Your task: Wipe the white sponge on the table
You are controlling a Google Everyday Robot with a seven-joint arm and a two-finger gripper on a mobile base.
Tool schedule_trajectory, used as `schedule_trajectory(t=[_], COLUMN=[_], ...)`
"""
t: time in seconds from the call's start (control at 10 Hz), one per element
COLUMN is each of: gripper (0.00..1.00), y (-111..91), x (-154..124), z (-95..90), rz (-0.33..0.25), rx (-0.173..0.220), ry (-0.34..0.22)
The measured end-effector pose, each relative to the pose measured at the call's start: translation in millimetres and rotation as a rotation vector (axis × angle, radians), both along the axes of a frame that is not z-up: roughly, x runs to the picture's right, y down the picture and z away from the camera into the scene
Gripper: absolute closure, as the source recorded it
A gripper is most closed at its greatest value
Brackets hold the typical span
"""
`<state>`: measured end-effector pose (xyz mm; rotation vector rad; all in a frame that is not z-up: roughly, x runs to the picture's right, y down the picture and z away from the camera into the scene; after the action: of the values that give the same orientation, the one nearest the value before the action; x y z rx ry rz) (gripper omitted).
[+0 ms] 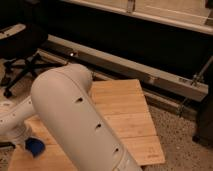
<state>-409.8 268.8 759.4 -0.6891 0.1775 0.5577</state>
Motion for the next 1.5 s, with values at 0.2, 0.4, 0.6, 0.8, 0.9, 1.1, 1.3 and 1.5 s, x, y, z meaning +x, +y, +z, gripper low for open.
schedule_trajectory(t=[0.2,0.4,0.6,0.8,0.9,1.1,1.3,1.5], gripper=[0.62,0.62,0.62,0.62,0.62,0.62,0.62,0.62], y=[-10.4,-17.8,-23.1,-28.1,-31.7,-38.4,-45.6,-43.8], x=[-2.0,5.5,19.9,36.0,47.1,64.9,88.8,105.1], z=[7.5,18.5,30.4,40.2,45.6,51.1,54.3,53.4], rz=[-0.003,0.002,0.024,0.051,0.07,0.1,0.13,0.145], rx=[0.011,0.013,-0.002,-0.014,-0.018,-0.02,-0.015,-0.017], ry=[0.011,0.038,0.071,0.099,0.117,0.14,0.168,0.185])
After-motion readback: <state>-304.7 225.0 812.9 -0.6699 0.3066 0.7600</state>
